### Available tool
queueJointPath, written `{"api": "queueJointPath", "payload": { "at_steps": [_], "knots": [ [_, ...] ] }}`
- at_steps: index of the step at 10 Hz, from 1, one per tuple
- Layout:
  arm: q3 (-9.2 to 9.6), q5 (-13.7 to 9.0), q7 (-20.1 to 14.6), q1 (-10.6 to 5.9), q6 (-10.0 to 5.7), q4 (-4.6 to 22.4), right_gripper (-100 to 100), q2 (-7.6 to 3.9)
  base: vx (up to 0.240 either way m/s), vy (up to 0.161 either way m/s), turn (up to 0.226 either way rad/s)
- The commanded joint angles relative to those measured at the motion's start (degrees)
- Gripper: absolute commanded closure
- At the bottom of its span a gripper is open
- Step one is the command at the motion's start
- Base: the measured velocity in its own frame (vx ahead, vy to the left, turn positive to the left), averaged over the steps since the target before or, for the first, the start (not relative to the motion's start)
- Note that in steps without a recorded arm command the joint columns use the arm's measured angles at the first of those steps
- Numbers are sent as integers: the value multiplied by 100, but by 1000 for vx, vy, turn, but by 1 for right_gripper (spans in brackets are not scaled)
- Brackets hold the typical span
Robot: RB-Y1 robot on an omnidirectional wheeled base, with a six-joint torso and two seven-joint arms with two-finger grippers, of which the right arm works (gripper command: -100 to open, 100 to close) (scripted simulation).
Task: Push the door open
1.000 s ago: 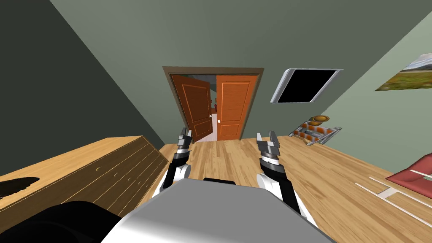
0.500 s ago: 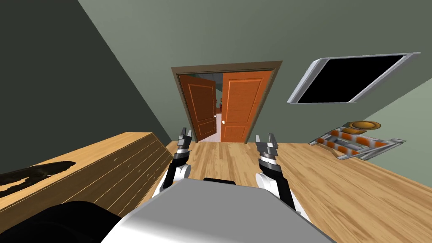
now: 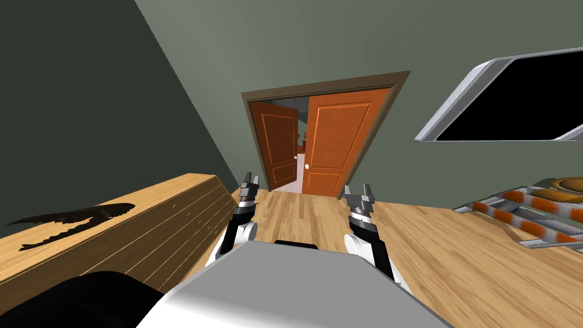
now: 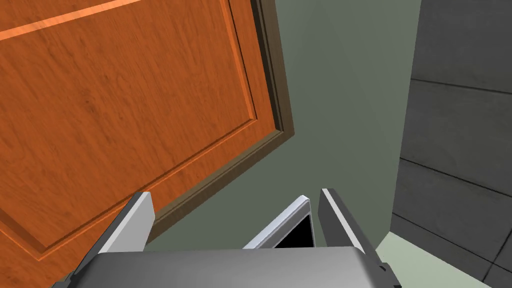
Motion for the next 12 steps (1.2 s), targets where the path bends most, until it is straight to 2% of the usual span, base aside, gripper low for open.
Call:
{"api": "queueJointPath", "payload": {
  "at_steps": [1, 12],
  "knots": [
    [-37, -141, -175, -43, -21, 158, -100, -10, 91, -30, 194],
    [-255, -1117, -1381, -407, -459, 1641, -100, -45, 94, -35, 204]
  ]
}}
